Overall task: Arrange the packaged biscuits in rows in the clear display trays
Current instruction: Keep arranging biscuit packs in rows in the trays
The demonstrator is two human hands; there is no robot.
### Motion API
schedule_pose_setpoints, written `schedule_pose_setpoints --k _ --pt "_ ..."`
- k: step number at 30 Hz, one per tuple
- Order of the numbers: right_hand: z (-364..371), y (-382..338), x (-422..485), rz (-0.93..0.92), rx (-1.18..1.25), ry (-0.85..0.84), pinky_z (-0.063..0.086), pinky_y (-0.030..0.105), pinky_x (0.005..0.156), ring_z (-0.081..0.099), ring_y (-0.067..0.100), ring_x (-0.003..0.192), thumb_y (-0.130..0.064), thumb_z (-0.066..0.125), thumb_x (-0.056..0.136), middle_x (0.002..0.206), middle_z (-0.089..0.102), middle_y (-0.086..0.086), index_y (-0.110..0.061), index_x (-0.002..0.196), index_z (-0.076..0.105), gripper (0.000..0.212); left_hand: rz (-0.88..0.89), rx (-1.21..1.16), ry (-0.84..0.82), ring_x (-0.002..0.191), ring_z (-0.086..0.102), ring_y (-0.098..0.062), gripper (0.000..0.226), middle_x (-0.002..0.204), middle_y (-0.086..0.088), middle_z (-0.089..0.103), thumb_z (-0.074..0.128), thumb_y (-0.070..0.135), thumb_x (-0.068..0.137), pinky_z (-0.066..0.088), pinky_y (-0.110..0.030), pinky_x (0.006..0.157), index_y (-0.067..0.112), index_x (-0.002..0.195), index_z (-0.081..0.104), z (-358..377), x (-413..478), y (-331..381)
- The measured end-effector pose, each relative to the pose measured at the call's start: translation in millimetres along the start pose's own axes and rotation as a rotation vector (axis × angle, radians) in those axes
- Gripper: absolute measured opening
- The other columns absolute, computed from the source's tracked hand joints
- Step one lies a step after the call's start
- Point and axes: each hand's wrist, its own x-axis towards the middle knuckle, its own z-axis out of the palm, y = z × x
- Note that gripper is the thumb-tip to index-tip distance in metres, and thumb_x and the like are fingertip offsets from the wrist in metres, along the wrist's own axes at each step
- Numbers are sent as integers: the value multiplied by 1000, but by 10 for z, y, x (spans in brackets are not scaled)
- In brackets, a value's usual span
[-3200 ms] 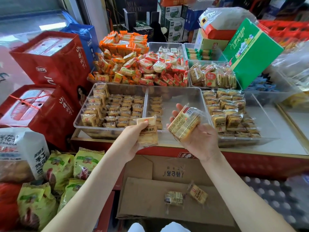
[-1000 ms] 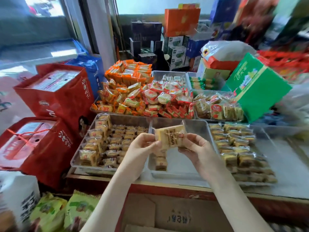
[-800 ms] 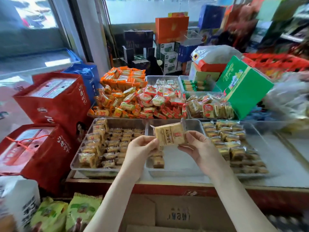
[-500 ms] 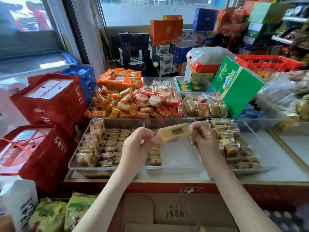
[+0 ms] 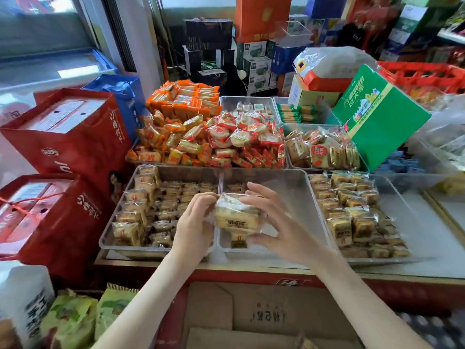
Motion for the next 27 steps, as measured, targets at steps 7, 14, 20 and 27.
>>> schedule_pose_setpoints --k 7,14,20,27 --pt "112 1042 366 458 69 264 47 15 81 61 7 101 -14 79 76 111 65 -5 -32 108 62 40 -219 259 -295 123 55 -27 27 136 -11 57 63 15 93 52 -36 91 16 119 55 163 -146 -904" --pt "446 2728 734 875 -390 -18 35 31 99 45 35 126 -13 63 92 132 51 19 -7 131 55 40 -371 600 -475 128 45 -51 58 137 -32 49 77 -9 73 40 -66 101 2 128 60 -97 -386 -1858" --pt "775 3087 871 955 -472 70 38 44 107 44 37 128 3 56 91 143 40 23 1 142 35 55 -324 636 -452 127 46 -48 38 134 -30 52 69 -2 84 42 -62 101 -1 122 64 -357 -527 -2178" --pt "904 2385 1028 668 -647 444 38 49 96 34 35 115 6 66 74 128 37 27 -2 133 31 70 -171 594 -292 130 48 -31 33 134 -17 57 47 16 96 36 -49 111 3 119 67 -768 -681 -2127"
